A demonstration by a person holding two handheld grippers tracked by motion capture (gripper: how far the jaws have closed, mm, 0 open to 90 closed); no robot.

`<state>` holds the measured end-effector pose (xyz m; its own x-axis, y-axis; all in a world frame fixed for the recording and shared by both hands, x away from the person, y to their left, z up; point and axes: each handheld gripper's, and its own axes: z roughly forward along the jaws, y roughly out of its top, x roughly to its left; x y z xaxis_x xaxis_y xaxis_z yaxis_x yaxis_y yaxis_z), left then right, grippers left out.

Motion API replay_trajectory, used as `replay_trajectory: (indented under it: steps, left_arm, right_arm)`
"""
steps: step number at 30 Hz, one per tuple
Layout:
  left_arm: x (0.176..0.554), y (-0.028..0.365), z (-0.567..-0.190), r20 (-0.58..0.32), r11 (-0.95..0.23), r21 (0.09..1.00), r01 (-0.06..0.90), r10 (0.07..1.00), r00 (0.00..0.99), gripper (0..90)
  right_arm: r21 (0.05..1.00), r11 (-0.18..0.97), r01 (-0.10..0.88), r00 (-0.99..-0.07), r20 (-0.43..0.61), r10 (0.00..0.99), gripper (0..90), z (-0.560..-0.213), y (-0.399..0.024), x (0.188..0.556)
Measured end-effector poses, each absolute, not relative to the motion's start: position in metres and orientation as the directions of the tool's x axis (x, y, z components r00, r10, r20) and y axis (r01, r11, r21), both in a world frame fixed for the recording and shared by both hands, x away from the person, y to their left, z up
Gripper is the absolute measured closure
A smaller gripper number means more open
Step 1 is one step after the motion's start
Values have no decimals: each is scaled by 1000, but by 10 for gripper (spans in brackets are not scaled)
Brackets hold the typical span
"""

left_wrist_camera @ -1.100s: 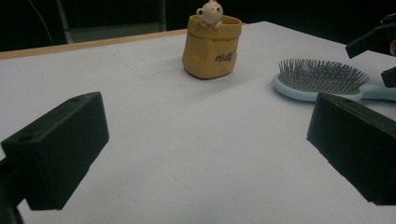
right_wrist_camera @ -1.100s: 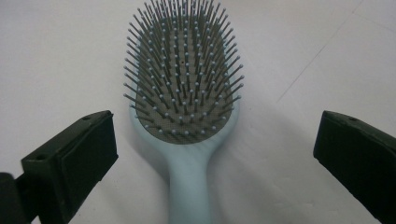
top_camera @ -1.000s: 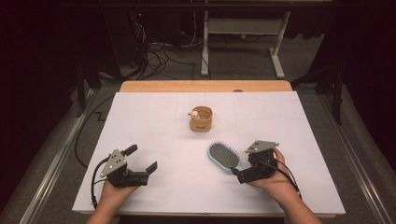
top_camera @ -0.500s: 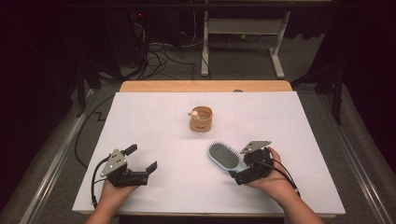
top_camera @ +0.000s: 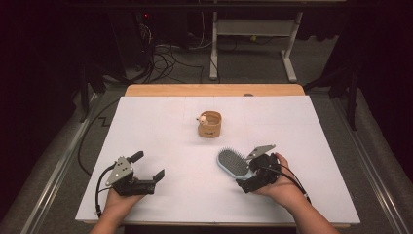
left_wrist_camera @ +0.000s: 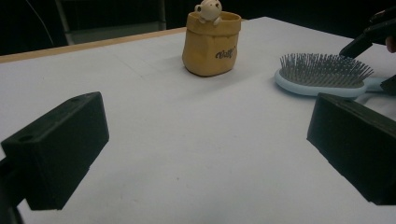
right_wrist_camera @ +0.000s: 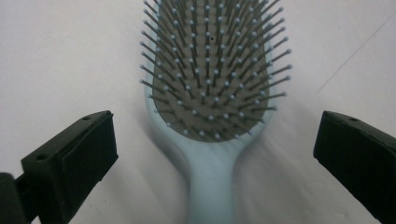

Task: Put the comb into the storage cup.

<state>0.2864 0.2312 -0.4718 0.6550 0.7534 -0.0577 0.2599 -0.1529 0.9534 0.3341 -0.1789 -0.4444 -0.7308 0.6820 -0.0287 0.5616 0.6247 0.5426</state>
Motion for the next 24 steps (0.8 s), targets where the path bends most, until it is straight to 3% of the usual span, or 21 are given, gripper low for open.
replay_trajectory:
  steps: [24]
  left_arm:
    - [288,232,-471,-65,-138,957,253,751,657,0]
  right_arm:
    - [464,656,596,-731,-26,682,4,-451,-158,357]
